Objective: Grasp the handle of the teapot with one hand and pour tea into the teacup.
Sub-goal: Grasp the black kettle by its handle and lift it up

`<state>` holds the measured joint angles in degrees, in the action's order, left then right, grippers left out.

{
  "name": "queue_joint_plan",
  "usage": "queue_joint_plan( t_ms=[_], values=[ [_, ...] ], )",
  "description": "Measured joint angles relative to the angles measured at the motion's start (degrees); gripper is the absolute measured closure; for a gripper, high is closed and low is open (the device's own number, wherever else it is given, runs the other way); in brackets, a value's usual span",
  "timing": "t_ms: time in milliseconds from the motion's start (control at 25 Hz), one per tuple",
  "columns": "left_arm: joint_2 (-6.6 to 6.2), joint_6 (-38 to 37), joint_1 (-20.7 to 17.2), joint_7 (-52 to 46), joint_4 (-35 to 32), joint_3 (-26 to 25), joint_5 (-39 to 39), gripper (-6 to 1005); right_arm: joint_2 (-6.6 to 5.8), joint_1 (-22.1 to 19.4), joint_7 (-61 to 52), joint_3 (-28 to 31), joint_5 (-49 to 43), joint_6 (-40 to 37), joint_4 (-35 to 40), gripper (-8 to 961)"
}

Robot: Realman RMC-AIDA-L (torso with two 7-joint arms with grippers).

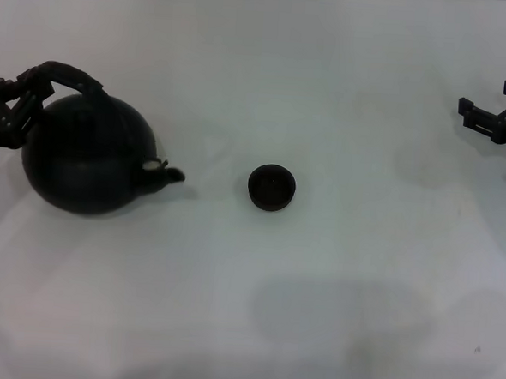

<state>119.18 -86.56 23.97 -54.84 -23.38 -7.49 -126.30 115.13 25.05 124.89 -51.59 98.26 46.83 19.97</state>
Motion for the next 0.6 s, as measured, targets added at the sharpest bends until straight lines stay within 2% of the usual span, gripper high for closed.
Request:
queue_joint_plan(
  t_ms=[280,600],
  values=[
    [-0.09,1.68,0.02,0.85,1.12,-0.22,0.36,835,0.0,0.0,0.0,-0.05,0.0,-0.03,-0.02,95],
    [-0.12,2.47,-0.37,2.79,0.97,-0.15,3.18,842,0.01,0.02,0.0,0.12,0.0,-0.08,-0.18,95]
  ],
)
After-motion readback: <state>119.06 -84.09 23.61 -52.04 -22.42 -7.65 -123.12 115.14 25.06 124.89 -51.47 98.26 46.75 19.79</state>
